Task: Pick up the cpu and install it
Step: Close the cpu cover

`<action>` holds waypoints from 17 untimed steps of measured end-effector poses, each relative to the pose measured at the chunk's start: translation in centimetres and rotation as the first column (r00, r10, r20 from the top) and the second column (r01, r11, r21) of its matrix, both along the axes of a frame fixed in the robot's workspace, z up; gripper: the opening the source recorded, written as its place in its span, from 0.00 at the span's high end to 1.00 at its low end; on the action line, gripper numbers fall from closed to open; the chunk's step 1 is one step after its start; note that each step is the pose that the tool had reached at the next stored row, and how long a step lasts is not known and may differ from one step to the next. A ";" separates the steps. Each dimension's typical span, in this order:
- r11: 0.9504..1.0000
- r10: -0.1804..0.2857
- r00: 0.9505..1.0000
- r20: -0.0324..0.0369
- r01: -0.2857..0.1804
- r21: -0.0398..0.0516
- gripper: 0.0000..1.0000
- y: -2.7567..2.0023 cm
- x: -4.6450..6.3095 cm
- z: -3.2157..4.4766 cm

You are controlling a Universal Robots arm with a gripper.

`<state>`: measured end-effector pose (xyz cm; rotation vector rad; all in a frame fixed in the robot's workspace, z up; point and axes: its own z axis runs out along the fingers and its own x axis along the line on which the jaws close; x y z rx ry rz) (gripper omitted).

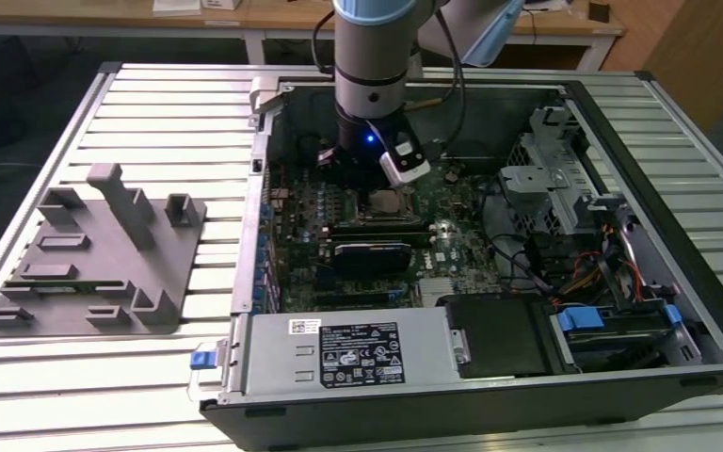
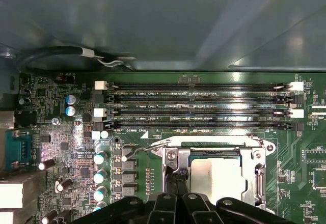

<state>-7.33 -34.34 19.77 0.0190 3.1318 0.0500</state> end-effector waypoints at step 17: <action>1.000 0.000 1.000 0.000 0.000 0.000 0.89 0.00 0.0 1.60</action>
